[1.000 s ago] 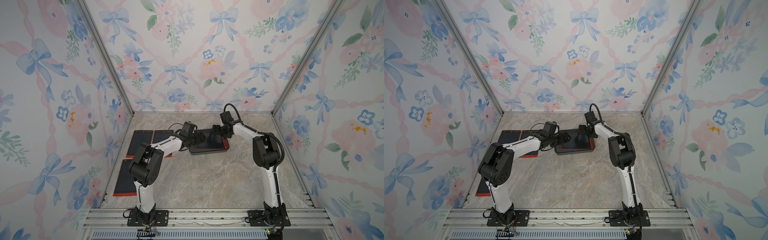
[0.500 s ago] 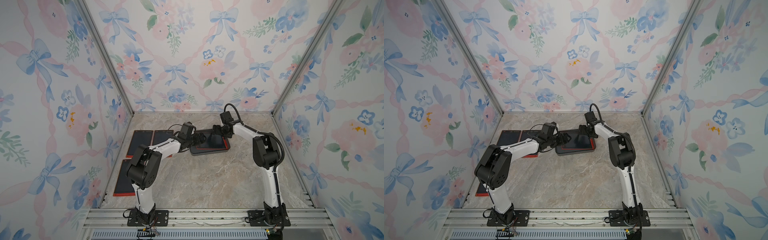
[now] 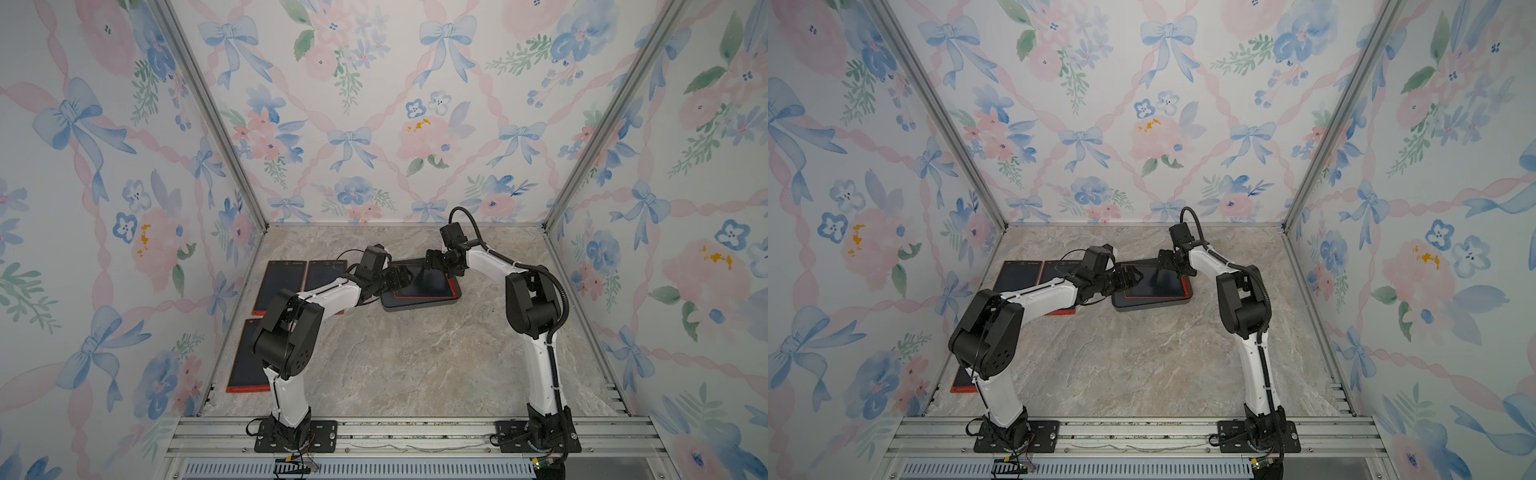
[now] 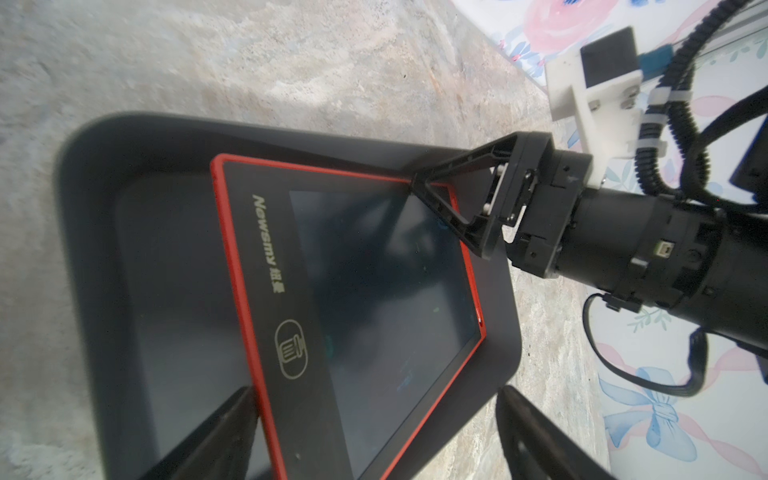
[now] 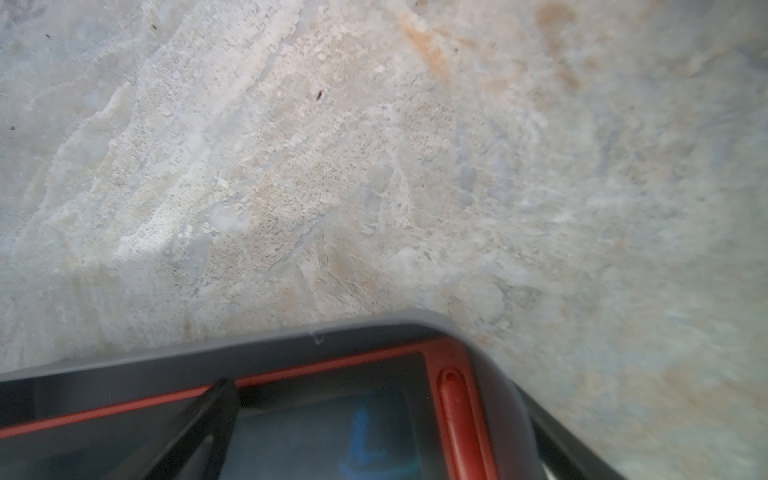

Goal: Take out the writing tablet from the storage box
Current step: Pick up the writing tablet from the storage box.

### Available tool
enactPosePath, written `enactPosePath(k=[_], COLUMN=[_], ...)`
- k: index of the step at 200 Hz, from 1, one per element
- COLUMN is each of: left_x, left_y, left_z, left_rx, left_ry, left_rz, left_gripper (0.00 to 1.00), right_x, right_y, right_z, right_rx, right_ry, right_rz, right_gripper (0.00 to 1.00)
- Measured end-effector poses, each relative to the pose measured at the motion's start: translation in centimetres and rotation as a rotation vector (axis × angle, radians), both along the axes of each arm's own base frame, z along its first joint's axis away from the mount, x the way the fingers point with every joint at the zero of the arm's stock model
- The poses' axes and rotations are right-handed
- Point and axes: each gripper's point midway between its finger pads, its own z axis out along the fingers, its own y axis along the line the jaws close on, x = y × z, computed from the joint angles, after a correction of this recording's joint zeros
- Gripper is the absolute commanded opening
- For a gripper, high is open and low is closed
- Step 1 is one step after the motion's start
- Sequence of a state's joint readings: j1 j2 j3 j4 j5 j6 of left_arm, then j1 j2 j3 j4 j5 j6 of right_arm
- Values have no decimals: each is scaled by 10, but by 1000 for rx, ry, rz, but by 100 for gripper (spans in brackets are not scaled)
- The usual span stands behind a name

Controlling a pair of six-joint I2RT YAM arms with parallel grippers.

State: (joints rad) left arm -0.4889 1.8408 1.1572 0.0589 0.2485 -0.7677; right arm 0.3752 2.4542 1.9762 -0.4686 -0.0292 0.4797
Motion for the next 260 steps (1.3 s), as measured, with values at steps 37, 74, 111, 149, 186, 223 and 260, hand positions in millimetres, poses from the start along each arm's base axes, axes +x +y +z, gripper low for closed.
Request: enactPosePath(k=[37,74,111,149,186,223,260], left_x=[0,1,2,0,1,1,1], left_y=[0,-1,-2,-2,-2,-5,-8], left_z=[3,18,27,25,26,29,33], left_rx=[-6,-32,-57,-71,-82,-98,-115], left_ry=[-9,-48,-74,-70,-70,-79,-93], left_rz=[3,-2,1,9,16,9,-2], left_gripper=[89,88,88,87,87,86,86], right_x=[2,2,3,3,3,3,3], right_y=[1,3,7,9,8,8,8], right_z=[2,5,9,9,9,9,10], right_rx=[39,80,108,113,114,116,123], right_ry=[-5,-2,-5,-4,-5,-4,-4], right_rz=[-18,-22,-22,-21,-21,-25,-37], right_gripper=[97,97,97,97,97,97,97])
